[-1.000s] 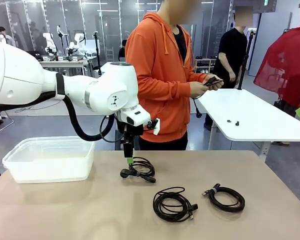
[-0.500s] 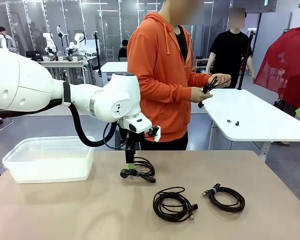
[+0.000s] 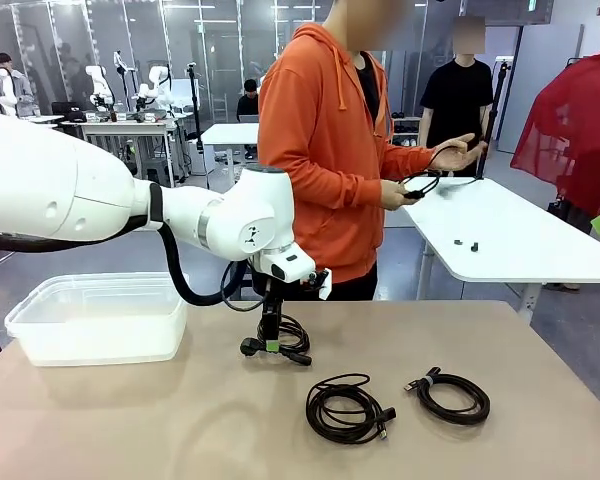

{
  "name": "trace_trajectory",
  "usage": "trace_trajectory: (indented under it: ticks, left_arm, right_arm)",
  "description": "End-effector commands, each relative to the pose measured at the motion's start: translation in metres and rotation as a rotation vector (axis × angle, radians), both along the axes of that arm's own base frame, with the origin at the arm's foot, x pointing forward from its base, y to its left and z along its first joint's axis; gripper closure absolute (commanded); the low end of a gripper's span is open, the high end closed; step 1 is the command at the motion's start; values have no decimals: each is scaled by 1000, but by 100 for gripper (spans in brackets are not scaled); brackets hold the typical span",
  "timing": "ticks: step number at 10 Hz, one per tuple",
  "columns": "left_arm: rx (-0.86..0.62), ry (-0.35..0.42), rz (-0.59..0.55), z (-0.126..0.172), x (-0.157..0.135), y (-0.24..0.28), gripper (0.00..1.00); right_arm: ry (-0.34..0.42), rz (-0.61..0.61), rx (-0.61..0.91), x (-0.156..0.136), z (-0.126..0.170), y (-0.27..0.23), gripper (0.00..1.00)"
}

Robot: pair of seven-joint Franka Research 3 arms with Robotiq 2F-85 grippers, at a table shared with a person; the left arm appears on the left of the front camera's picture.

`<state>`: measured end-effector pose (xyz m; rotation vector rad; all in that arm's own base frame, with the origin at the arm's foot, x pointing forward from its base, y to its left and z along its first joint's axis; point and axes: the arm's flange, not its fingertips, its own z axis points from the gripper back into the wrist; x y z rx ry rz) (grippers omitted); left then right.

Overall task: Organize and store the cables.
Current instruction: Place the Power Cable into the Organizing box.

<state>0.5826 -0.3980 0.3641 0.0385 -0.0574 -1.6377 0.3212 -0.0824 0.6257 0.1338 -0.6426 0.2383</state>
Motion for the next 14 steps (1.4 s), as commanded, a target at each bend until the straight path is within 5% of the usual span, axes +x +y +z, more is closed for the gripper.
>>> trace_trajectory:
  ticks: [1,10,11,12,13,14]
  left_arm:
    - [34,4,-6,-1,15,-10,0]
    - [71,109,3,-38,37,-14,0]
    - [93,121,-3,-42,36,-16,12]
    - [119,131,-8,-44,35,-16,60]
    - [125,135,-8,-45,34,-16,71]
    - [126,135,-6,-45,33,-15,100]
  right_arm:
    - [-4,3,1,0,0,0,0]
    - [-4,3,1,0,0,0,0]
    - [-4,3,1,0,0,0,0]
    - [-4,3,1,0,0,0,0]
    - [-4,3,1,0,0,0,0]
    - [-4,3,1,0,0,0,0]
